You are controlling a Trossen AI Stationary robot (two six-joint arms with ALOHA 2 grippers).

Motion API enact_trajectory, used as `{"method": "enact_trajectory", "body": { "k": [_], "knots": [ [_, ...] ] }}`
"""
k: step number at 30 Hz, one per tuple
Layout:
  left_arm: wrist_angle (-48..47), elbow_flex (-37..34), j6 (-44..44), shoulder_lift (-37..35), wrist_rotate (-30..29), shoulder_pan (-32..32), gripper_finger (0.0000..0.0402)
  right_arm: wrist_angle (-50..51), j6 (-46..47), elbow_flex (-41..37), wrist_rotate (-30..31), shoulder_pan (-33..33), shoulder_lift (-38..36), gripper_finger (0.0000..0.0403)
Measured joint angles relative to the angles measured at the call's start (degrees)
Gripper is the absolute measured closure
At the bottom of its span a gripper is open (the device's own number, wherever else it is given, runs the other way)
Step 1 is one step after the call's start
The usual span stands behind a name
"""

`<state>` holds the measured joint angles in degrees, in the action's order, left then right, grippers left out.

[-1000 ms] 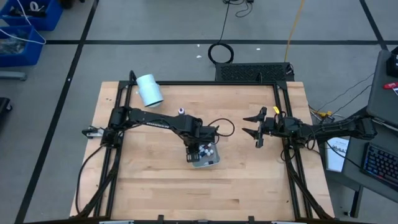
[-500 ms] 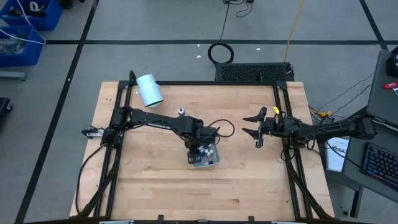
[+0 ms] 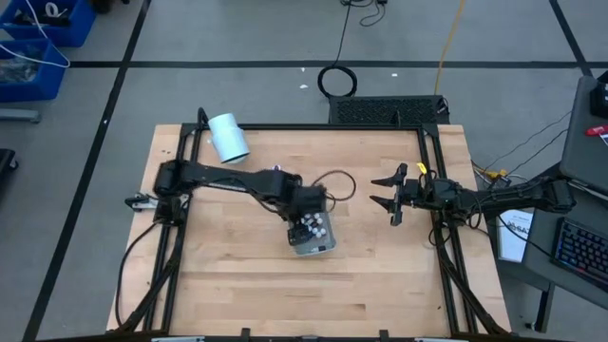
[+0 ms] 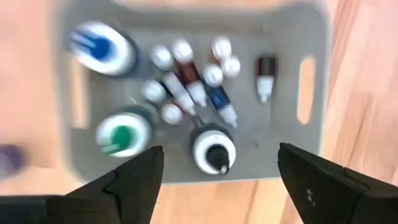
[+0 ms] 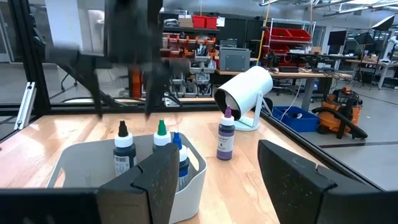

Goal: Pick & Place food coloring
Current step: Put the purple food coloring bottle into the bin

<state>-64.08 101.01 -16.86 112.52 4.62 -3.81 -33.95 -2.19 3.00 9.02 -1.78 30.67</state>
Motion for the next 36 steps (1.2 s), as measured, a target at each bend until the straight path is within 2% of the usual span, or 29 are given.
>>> {"method": "enact_trajectory", "body": {
  "k": [3,7,9,11,14,19,22,28,36],
  "knots": [
    [0.65,0.02,0.08,-4.99,-5.8,-0.03,0.0091,0.07,0.03,0.01,0.04,0.0,-0.01,0.0197],
    [-1.93,0.13,2.63,-11.41,-18.52,0.55,0.0102,0.07,0.06,0.01,0.06,0.0,0.05,0.0197],
    [-2.89,0.13,3.25,-13.57,-22.09,2.43,0.0109,0.01,0.06,0.0,0.11,0.0,0.07,0.0197],
    [-4.5,0.13,3.32,-14.35,-21.49,5.93,0.0116,-0.02,0.06,0.0,0.12,0.0,0.1,0.0197],
    [-5.91,0.08,4.68,-13.76,-17.53,12.03,0.0127,-0.04,0.06,0.01,0.11,0.0,0.12,0.0197],
    [-7.44,-0.06,7.21,-8.22,-16.18,21.4,0.0141,-0.01,0.06,0.0,0.04,0.0,0.12,0.0197],
    [-9.26,-0.14,7.21,-5.31,-13.24,25.48,0.0149,0.22,0.09,-0.01,-0.01,0.0,0.19,0.0197],
    [-9.37,-1.77,7.93,-1.13,-10.02,27.58,0.0155,1.96,1.13,0.0,-0.03,0.0,0.23,0.0197],
    [-5.37,-8.72,8.92,-1.15,-6.99,26.82,0.0141,2.54,1.55,0.01,-0.03,0.0,0.25,0.0197]
  ]
}}
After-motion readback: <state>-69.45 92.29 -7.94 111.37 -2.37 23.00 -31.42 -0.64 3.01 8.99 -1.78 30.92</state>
